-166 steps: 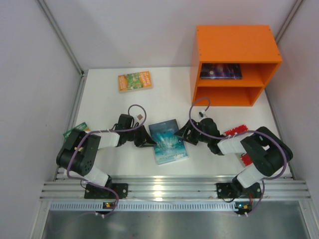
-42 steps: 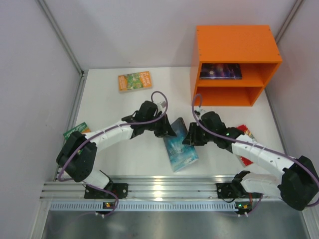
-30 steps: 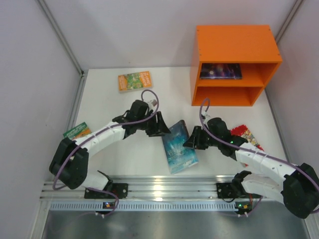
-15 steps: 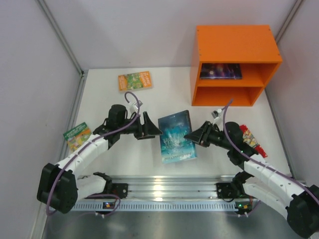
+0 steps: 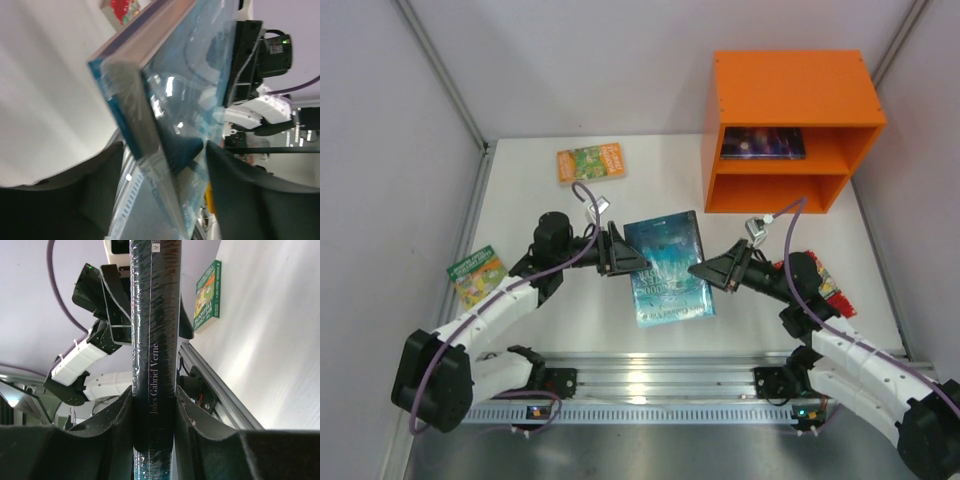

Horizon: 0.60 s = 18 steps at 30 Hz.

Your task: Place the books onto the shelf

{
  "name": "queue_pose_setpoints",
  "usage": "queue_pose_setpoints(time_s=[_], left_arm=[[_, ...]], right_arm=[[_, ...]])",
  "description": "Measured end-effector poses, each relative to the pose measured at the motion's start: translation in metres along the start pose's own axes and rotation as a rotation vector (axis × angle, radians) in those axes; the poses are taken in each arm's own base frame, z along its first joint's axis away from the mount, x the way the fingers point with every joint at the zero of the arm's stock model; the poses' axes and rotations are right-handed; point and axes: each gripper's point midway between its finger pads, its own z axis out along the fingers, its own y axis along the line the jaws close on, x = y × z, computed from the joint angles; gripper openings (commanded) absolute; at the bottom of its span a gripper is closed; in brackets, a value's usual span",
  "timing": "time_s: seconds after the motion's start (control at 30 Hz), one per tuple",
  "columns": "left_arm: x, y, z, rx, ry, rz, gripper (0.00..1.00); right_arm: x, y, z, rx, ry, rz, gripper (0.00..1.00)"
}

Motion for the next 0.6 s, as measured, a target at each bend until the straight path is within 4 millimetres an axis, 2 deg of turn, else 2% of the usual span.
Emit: queue_pose_setpoints(time_s=[0.07,0.1,0.13,0.23,0.4,0.6], left_arm=[[0.001,-0.009,0.002,0.040,0.003,0.001,0.43],[0.000,-0.014,0.003,0.058,0.003,-0.002,0.27],[-0.001,-0.019,0.004,0.076,0.004,-0.015,0.20],[-0.004,-0.029,0.002,0.136,0.001,-0.020,0.00],[0.004,-0.024,0.006,0.146,0.035,-0.053,0.00],[0.009,-0.024,0.006,0.156,0.068,-0.063,0.00]], right_arm=[[0.003,0.001,0.000,-0.005,0.019,-0.003,0.10],[0.005,0.001,-0.001,-0.007,0.027,-0.009,0.15],[0.005,0.000,-0.001,-0.008,0.028,-0.018,0.25],[0.004,-0.002,-0.002,-0.005,0.032,-0.052,0.40],[0.013,-0.013,-0.005,0.048,0.093,-0.115,0.44],[0.019,-0.016,-0.007,0.058,0.140,-0.151,0.41]])
